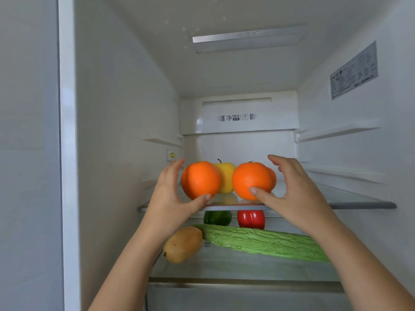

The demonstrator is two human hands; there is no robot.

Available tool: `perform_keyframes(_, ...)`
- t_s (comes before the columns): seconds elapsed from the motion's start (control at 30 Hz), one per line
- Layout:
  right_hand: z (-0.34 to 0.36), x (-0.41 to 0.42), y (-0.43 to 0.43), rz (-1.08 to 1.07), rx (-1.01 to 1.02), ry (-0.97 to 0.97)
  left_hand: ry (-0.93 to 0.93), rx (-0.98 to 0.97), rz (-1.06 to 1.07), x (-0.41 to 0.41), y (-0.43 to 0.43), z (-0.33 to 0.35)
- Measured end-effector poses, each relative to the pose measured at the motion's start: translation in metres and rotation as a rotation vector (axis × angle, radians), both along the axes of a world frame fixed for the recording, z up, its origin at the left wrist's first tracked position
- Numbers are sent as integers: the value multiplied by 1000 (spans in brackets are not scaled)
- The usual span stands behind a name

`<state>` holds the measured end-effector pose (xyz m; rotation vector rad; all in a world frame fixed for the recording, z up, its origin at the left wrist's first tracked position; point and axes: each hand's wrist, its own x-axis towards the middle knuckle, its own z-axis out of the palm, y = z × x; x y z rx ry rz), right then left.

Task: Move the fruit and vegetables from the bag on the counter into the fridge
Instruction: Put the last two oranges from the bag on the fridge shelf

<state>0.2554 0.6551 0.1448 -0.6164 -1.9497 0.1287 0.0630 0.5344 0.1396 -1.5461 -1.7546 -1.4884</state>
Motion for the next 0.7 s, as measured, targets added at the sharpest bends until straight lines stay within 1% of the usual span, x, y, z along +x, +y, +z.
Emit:
perform_keyframes(0.13,-9,5,-17,-114,129,-17,161,77,77,9,-13,-18)
perform_keyframes(0.3,-36,4,-40,-240,219,-34,258,135,128,29,-22,-52)
perform_keyframes(0.37,-50,3,-51,-291,256,-75,325,137,146,33,-27,-66)
perform_keyframes(0.57,-96,0,-87,-340,290,-141,446,93,140,42,-45,-105)
perform_keyframes(0.7,-124,-2,-108,-354,261,-157,441,75,80,41,-62,-137)
